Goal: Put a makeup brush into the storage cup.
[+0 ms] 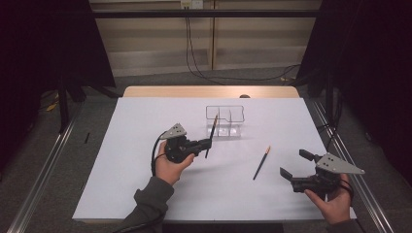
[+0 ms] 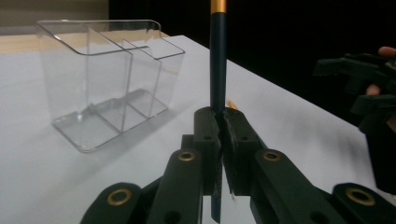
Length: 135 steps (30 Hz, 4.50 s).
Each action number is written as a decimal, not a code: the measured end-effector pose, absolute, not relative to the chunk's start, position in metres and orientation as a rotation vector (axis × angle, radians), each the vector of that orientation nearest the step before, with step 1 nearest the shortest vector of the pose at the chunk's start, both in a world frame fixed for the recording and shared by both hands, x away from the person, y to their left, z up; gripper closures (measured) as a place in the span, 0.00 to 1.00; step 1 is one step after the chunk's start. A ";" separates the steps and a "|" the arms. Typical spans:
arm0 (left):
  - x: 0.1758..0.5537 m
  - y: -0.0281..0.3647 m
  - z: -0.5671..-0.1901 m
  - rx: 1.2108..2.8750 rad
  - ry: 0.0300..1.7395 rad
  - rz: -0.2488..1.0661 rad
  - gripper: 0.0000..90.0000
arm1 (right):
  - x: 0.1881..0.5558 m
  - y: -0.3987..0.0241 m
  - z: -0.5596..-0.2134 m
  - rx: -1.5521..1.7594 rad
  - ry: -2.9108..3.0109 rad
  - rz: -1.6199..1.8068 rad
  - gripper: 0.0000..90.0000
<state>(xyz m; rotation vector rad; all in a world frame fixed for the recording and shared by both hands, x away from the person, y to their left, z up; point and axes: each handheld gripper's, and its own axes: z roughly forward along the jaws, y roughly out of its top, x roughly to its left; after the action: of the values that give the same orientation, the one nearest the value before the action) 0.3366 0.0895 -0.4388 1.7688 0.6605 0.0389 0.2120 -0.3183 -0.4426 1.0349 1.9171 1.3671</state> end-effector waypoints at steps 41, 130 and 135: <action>0.319 0.074 -0.434 1.755 0.565 -0.010 0.94 | 0.230 -0.297 -0.437 1.035 1.934 1.392 0.04; 0.311 0.052 -0.449 1.796 0.526 -0.033 0.94 | 0.289 -0.207 -0.404 1.049 2.061 1.742 0.47; 0.311 0.051 -0.450 1.797 0.528 -0.026 0.94 | 0.289 -0.203 -0.405 1.044 2.082 1.753 0.54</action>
<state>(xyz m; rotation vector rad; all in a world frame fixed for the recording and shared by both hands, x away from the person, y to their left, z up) 0.3108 0.0509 -0.4499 1.7971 0.5277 -0.0262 0.2893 -0.2027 -0.4048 1.0442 2.0823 1.7528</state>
